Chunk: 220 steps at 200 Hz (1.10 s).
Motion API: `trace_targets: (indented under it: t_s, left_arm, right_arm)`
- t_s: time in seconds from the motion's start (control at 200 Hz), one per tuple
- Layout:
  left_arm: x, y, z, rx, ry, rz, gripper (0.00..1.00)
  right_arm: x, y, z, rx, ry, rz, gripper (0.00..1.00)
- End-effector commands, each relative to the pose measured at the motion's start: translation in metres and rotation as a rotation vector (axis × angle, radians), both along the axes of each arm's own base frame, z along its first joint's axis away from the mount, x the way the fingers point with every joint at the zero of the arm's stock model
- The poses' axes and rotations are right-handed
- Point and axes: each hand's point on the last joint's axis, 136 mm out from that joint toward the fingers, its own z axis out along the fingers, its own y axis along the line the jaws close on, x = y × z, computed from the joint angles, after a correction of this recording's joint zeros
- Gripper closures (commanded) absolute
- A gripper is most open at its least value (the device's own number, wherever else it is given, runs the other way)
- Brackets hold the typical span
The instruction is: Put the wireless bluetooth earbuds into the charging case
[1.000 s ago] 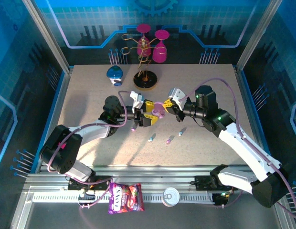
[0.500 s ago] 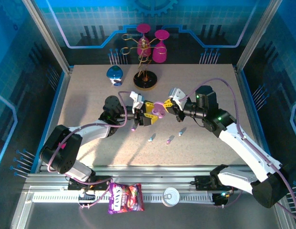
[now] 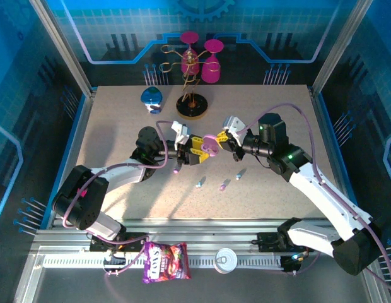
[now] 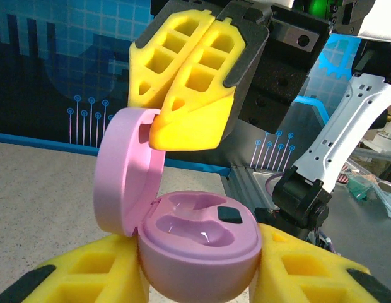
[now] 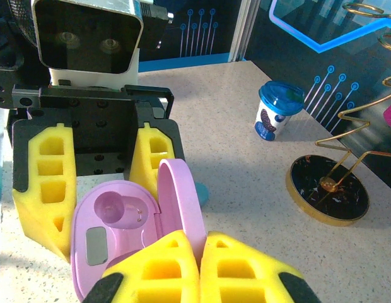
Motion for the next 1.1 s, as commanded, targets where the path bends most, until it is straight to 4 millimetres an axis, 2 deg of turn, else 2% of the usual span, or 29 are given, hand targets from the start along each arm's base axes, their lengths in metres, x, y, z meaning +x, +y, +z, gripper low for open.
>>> trace_targets:
  t_s: [0.0,0.06,0.09,0.095,0.105,0.135,0.235,0.395,0.555,0.565,0.69,0.805,0.926,1.096]
  left_arm:
    - [-0.006,0.000,0.006,-0.014,-0.041,-0.019,0.71]
    - [-0.005,0.000,0.005,-0.013,-0.048,-0.012,0.71]
    - [-0.005,0.000,0.004,-0.013,-0.053,-0.008,0.71]
    - [-0.005,0.000,0.004,-0.012,-0.052,-0.008,0.71]
    - [-0.005,0.000,0.003,-0.012,-0.053,-0.006,0.71]
    - [-0.003,0.001,0.002,-0.012,-0.055,0.003,0.71]
    - [0.000,0.003,-0.001,-0.011,-0.050,0.018,0.72]
    - [0.005,0.007,-0.001,-0.026,-0.047,0.032,0.72]
    - [0.009,0.013,0.002,-0.049,-0.055,0.059,0.72]
    - [0.010,0.013,0.002,-0.050,-0.055,0.061,0.72]
    - [0.013,0.020,0.008,-0.071,-0.082,0.100,0.72]
    - [0.014,0.024,0.011,-0.080,-0.099,0.125,0.72]
    - [0.014,0.030,0.014,-0.084,-0.115,0.146,0.72]
    - [0.011,0.038,0.020,-0.092,-0.135,0.167,0.72]
  right_arm:
    - [-0.005,0.007,0.008,0.037,0.000,0.036,0.94]
    - [-0.005,0.006,0.011,0.047,-0.004,0.028,0.83]
    - [-0.006,0.006,0.012,0.053,-0.002,0.027,0.74]
    - [-0.006,0.006,0.013,0.056,-0.004,0.026,0.70]
    - [-0.006,0.006,0.014,0.057,-0.004,0.026,0.68]
    - [-0.006,0.005,0.016,0.068,-0.002,0.023,0.54]
    - [-0.008,-0.001,0.028,0.113,-0.011,0.002,0.27]
    - [-0.007,-0.021,0.045,0.219,-0.005,-0.071,0.00]
    - [0.003,-0.050,0.043,0.307,0.048,-0.229,0.00]
    - [0.005,-0.052,0.033,0.298,0.069,-0.249,0.00]
    - [0.017,-0.077,-0.006,0.252,0.233,-0.431,0.00]
    - [0.020,-0.095,-0.052,0.194,0.441,-0.597,0.00]
    - [0.012,-0.092,-0.092,0.187,0.604,-0.636,0.03]
    - [-0.004,-0.077,-0.136,0.089,0.685,-0.632,0.10]
